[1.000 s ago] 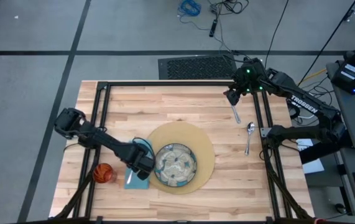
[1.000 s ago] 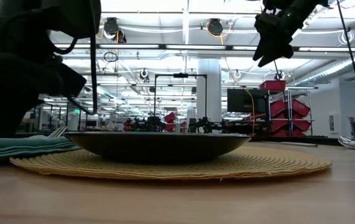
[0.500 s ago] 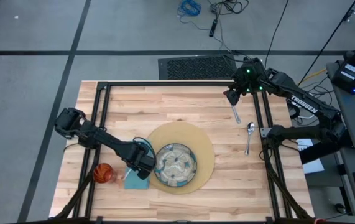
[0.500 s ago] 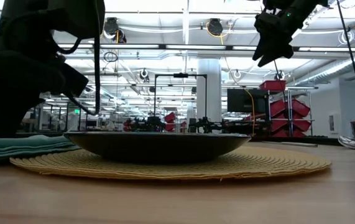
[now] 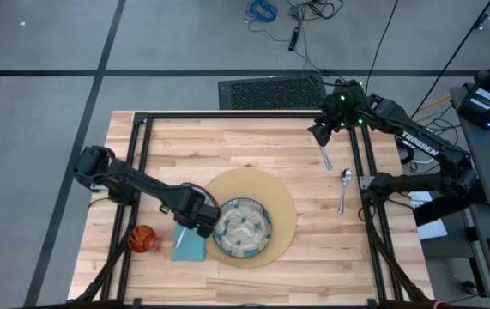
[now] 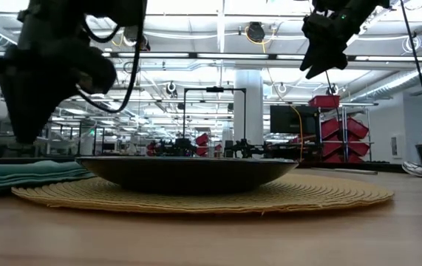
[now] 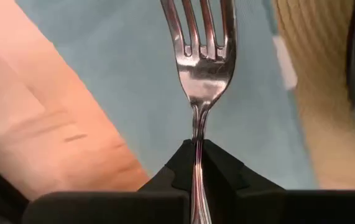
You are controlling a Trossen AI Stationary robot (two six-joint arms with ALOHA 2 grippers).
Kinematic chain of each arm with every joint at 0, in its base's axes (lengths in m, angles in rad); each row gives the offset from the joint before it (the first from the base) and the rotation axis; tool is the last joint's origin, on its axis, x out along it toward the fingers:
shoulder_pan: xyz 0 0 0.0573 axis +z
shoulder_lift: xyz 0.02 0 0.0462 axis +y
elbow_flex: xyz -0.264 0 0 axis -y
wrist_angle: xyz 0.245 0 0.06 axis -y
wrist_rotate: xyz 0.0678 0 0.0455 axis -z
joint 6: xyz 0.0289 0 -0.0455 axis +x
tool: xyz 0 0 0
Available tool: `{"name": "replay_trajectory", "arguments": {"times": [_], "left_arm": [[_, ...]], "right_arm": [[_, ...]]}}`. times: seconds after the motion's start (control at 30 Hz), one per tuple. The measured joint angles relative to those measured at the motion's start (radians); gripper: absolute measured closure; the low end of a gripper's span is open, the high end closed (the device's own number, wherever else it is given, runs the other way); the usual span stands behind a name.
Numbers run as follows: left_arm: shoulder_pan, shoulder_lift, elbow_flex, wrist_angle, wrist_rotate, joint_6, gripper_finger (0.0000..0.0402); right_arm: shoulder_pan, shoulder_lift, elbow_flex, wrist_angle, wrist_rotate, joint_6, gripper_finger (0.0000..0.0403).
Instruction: Set table place
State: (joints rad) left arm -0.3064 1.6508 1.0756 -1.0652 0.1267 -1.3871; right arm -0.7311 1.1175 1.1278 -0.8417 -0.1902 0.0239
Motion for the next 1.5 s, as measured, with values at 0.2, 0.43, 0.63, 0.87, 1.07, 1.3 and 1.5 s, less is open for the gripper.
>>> {"name": "replay_trajectory", "arguments": {"times": [0.2,0.43,0.63,0.87,1.07,1.3,1.5], "left_arm": [[0.026,0.0,0.0,0.049,0.015,-0.184,0.0398],[0.008,0.0,0.0,0.017,-0.024,-0.352,0.0398],[-0.011,0.003,0.0,-0.001,-0.023,-0.394,0.0398],[-0.01,0.012,-0.001,0.001,-0.004,-0.388,0.0398],[-0.001,0.019,-0.009,-0.015,-0.001,-0.379,0.0398],[-0.001,0.033,-0.041,0.05,0.012,-0.353,0.0398],[0.009,0.063,-0.054,0.058,0.024,-0.327,0.0398]], "right_arm": [[0.0,0.0,0.0,0.0,0.001,-0.052,0.0195],[0.0,0.0,0.0,-0.01,0.001,-0.047,0.0195],[0.0,0.0,0.0,-0.023,0.001,-0.045,0.0195],[0.001,0.0,0.0,-0.026,0.001,-0.044,0.0195],[0.021,0.0,0.0,-0.024,0.002,-0.045,0.0195],[0.047,0.0,0.0,-0.024,0.002,-0.052,0.0195],[0.047,0.0,0.0,-0.023,0.002,-0.061,0.0195]]}}
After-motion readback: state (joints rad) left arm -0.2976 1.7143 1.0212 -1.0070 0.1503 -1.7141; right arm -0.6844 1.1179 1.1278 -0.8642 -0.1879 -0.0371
